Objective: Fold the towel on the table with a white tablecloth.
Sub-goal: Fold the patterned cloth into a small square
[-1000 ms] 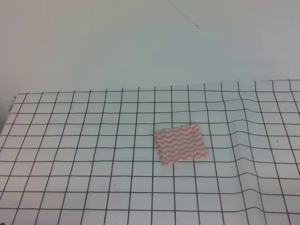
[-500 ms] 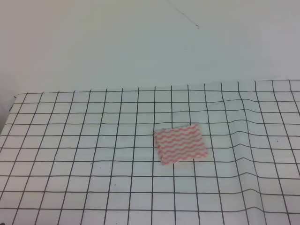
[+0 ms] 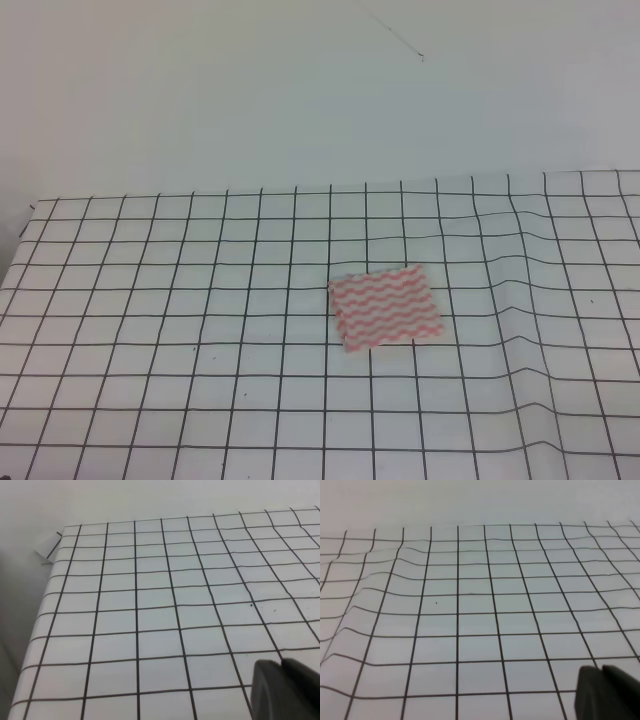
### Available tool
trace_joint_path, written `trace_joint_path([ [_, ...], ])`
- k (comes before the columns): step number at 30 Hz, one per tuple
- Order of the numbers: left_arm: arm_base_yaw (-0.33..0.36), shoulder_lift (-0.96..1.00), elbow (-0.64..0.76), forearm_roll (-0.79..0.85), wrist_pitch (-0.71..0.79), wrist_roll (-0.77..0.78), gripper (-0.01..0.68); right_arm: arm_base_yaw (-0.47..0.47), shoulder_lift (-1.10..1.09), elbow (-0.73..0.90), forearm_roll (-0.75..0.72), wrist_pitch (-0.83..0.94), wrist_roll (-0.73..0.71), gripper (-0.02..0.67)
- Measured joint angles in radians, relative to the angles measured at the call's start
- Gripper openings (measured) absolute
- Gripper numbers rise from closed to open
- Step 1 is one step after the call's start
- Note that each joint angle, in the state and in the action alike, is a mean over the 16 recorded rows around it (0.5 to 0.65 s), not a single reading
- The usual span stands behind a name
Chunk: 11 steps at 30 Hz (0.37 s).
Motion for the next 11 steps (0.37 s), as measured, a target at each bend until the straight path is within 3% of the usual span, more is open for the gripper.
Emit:
trace_joint_path([
  [11,0.0,0.0,0.0,0.0,-0.001,0.0,-0.002,0.0,0.0,0.0,0.0,0.0,-0.003,-0.003],
])
